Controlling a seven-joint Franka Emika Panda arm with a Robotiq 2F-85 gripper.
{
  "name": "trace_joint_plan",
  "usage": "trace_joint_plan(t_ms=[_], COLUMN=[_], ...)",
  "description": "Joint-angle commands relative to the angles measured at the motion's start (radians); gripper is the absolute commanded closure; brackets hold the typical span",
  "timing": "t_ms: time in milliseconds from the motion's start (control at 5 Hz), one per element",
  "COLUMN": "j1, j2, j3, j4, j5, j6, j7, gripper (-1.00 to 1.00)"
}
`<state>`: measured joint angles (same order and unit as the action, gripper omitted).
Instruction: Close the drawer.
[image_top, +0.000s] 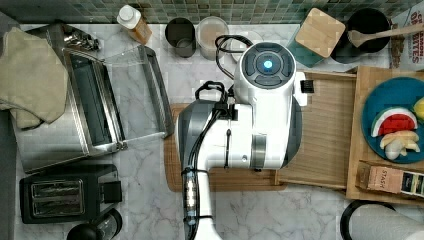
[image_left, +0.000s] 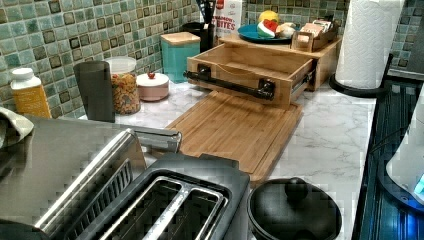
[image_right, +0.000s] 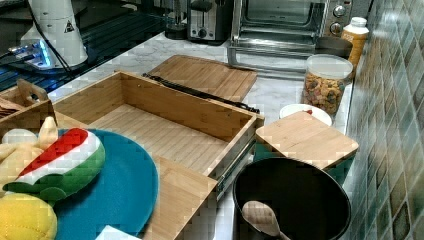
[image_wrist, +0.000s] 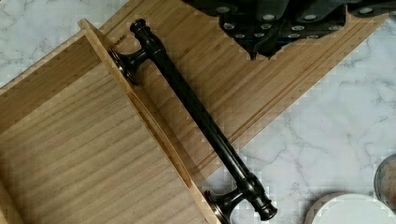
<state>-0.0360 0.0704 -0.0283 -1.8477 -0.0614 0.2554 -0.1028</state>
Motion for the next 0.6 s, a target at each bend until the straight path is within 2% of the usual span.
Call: trace_joint_plan(t_ms=[200,600], j1=[-0.001,-0.028], j2=[0.0,-0.006], j3=[-0.001,-0.007], j4=[-0.004,-0.134], j5=[-0.006,0.046], j6=[0.006,0.157], j7=[0.0,-0.236], gripper=[1.0,1.0])
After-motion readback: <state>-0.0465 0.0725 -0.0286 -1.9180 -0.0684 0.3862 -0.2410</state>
